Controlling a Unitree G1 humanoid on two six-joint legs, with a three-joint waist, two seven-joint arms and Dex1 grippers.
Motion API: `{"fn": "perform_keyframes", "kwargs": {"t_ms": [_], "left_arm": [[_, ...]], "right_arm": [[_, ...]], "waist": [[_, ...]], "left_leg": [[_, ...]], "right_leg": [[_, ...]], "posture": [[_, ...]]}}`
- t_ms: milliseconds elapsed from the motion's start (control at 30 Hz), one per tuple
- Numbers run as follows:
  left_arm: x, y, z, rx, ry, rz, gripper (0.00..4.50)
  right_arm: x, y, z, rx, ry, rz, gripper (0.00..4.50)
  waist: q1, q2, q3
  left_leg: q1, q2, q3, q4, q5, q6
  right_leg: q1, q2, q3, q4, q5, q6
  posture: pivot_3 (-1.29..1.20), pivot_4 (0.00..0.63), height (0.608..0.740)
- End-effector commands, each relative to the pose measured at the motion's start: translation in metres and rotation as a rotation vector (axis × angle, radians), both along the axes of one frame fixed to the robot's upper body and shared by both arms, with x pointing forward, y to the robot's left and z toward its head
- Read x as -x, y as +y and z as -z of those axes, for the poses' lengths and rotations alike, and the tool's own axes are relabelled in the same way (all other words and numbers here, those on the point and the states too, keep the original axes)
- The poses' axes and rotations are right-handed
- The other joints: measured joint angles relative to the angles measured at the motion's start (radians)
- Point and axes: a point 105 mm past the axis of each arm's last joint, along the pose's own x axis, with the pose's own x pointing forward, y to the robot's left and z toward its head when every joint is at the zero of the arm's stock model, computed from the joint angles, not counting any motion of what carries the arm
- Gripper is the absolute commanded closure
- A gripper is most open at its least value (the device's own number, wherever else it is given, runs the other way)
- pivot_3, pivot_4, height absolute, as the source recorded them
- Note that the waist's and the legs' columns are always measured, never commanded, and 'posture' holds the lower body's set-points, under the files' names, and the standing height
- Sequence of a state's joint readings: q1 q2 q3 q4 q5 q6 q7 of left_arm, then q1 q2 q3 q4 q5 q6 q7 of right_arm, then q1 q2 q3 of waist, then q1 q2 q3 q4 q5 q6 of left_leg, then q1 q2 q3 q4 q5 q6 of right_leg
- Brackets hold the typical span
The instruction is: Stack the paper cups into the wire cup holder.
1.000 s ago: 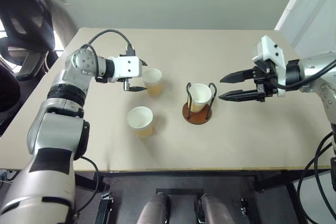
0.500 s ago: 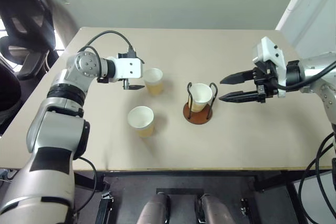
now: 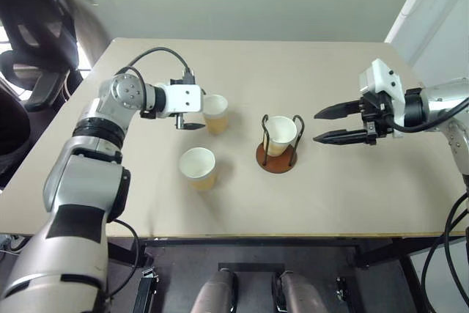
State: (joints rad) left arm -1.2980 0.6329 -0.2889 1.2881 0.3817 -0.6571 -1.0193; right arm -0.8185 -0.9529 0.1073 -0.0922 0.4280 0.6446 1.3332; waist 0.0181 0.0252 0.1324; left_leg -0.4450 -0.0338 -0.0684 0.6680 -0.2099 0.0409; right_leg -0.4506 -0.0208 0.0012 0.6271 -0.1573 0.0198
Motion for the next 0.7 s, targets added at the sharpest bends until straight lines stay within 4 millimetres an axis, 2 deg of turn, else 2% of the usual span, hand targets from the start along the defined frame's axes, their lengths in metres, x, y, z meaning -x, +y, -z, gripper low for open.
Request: {"fn": "perform_keyframes", "kwargs": {"t_ms": [33,700], "left_arm": [[-0.002,-0.002,-0.01,0.008,-0.039,0.0,0.0],[-0.01,-0.02,0.001,-0.036,-0.071,0.002,0.0]], "right_arm": [[0.003,0.003,-0.008,-0.002,-0.039,-0.018,1.95],[0.007,0.005,-0.006,-0.005,-0.023,-0.009,1.95]], "waist": [[0.0,0.0,0.0],[0.002,0.0,0.0]], "left_leg": [[0.0,0.0,0.001,0.0,0.0,0.0],[0.0,-0.001,0.0,0.0,0.002,0.001]], "right_leg": [[0.0,0.001,0.0,0.0,0.0,0.0],[0.0,-0.001,0.0,0.0,0.003,0.001]], "posture": [[0.0,0.15,0.74],[0.0,0.15,0.74]]}}
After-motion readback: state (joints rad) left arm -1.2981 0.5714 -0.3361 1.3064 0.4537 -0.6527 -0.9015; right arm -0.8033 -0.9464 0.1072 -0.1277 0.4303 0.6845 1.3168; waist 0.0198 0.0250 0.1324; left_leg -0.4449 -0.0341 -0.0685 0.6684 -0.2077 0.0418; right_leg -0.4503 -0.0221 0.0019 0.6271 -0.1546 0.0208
